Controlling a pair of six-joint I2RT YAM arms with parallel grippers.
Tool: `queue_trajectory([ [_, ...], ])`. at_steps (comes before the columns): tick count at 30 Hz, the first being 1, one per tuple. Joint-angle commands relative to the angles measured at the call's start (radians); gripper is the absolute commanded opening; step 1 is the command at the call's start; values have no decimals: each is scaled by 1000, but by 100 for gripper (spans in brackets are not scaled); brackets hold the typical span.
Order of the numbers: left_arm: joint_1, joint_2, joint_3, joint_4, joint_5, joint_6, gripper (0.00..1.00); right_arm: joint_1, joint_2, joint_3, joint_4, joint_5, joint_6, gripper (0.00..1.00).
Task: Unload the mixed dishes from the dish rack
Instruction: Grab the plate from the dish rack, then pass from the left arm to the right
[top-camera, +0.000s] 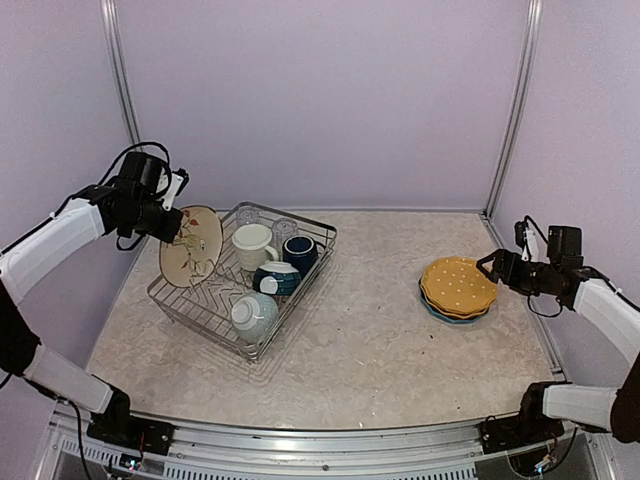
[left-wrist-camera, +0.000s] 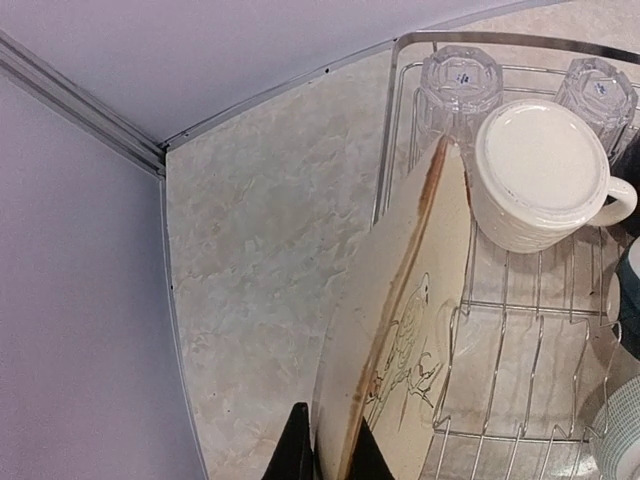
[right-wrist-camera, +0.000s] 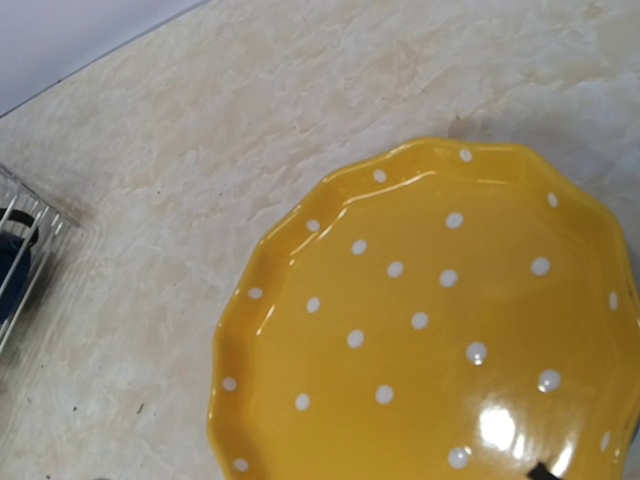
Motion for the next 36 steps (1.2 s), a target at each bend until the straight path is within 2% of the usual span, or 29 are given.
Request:
queue_trajectory([
  [1, -16, -89, 117, 34, 52, -53, 0, 13, 0, 0, -9, 9, 0, 87],
  [15, -21, -177, 220, -32, 60, -169, 0, 41, 23, 4, 10, 11, 17, 88],
  [21, -22, -173, 255, 1, 223, -315, 0, 115, 40, 22, 47, 17, 88, 88],
  [27, -22, -179, 128, 264, 488, -578, 0, 280, 116, 26, 245, -70, 317, 88],
  [32, -39, -119, -11, 570, 681, -833, 0, 468, 182, 79, 407, -19, 473, 87],
  [36, -103, -37, -57, 737, 717, -924, 0, 576, 229, 139, 475, 27, 526, 87],
])
